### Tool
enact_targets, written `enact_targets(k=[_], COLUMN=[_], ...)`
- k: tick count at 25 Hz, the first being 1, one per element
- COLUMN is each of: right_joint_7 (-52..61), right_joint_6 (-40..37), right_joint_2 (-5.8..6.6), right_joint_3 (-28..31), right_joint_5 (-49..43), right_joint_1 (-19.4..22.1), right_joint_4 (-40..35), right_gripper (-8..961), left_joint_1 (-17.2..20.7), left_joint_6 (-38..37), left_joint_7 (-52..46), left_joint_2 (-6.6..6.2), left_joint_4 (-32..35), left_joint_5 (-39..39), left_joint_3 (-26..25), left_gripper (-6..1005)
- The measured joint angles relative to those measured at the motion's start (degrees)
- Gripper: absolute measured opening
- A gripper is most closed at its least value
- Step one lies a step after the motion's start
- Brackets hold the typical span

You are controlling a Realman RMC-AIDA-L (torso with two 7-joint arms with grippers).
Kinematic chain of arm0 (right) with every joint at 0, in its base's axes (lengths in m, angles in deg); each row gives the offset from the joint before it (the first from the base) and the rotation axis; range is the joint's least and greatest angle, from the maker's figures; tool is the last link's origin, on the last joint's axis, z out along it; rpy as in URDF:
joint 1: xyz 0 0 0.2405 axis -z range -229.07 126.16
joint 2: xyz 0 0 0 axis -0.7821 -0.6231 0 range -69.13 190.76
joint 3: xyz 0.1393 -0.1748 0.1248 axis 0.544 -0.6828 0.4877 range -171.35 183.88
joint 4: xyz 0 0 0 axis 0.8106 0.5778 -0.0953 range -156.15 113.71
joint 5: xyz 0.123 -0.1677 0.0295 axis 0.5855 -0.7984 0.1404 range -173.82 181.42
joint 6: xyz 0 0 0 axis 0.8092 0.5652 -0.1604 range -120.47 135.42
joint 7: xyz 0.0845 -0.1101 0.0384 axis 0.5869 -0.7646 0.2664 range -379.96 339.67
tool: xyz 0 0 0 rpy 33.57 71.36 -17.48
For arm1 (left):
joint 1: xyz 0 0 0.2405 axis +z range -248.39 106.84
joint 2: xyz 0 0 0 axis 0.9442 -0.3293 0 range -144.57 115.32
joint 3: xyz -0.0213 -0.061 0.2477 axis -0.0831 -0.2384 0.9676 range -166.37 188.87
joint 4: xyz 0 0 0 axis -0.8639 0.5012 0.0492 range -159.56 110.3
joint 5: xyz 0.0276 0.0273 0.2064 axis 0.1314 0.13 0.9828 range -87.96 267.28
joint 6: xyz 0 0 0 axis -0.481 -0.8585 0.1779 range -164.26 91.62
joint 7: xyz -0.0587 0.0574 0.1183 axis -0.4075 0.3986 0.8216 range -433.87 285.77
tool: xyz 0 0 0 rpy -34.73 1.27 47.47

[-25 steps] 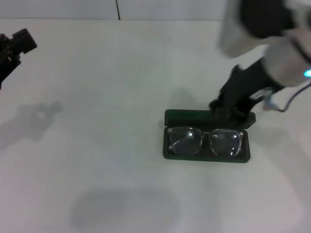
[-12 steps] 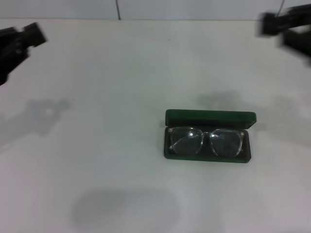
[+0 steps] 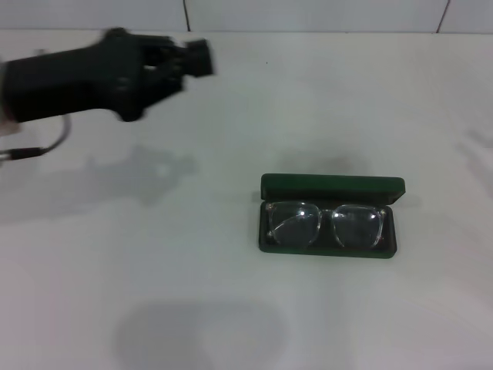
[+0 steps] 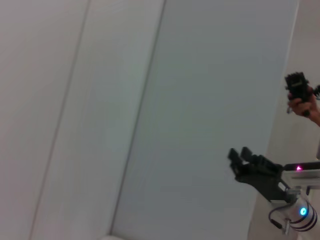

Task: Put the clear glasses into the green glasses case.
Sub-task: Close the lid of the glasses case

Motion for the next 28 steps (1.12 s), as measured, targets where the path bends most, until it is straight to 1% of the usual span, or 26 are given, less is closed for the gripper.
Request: enact_targets(k=[3, 4, 5, 7, 8, 13, 15, 17, 24, 28], right_joint_7=[-0.85, -0.96, -1.56, -2.90, -3.71, -5.35, -5.36, -5.49, -7.82, -8.34], right_joint_6=[3.31, 4.35, 5.33, 5.69, 5.75, 6.26, 6.54, 6.98, 8.55, 8.75], right_joint_2=[-0.40, -0.48, -0.48, -0.51, -0.60, -1.01, -1.09, -1.22, -1.28, -1.26], right_joint_3=[0.03, 0.02, 0.00, -0.01, -0.02, -0.06, -0.03, 0.00, -0.29, -0.68], right_joint_5=[-2.65, -3.13, -3.28, -3.31, -3.34, -3.80, -3.93, -4.06, -4.44, -4.62], right_joint_1=[0.97, 1.02, 0.96, 0.84, 0.78, 0.59, 0.52, 0.43, -0.39, -0.46], right_joint_4=[-1.35, -1.24, -0.52, 0.19, 0.42, 0.66, 0.68, 0.90, 4.27, 4.79], right_gripper=[184, 207, 229, 469, 476, 511, 511, 511, 513, 516], left_joint_1=[-2.39, -2.66, -3.37, -4.39, -4.67, -6.97, -7.77, -8.67, -11.01, -11.99], left_joint_6=[2.43, 2.99, 4.63, 7.94, 9.42, 19.67, 22.95, 25.76, 32.64, 34.35], left_joint_7=[-0.86, -1.08, -1.80, -2.69, -2.89, -3.76, -3.81, -3.84, -3.59, -2.87], left_joint_2=[1.22, 1.35, 1.52, 1.61, 1.61, 1.79, 1.87, 1.96, 2.13, 2.35], left_joint_4=[0.02, 0.03, 0.03, -0.17, -0.19, -0.70, -1.38, -2.16, -5.01, -6.04], left_joint_5=[3.82, 4.33, 5.14, 5.58, 5.68, 5.70, 5.46, 5.19, 2.01, 1.44], left_joint_3=[2.15, 2.80, 5.09, 9.90, 11.83, 24.61, 28.14, 31.38, 37.66, 38.78], left_gripper=[116, 116, 116, 117, 128, 182, 203, 197, 186, 167])
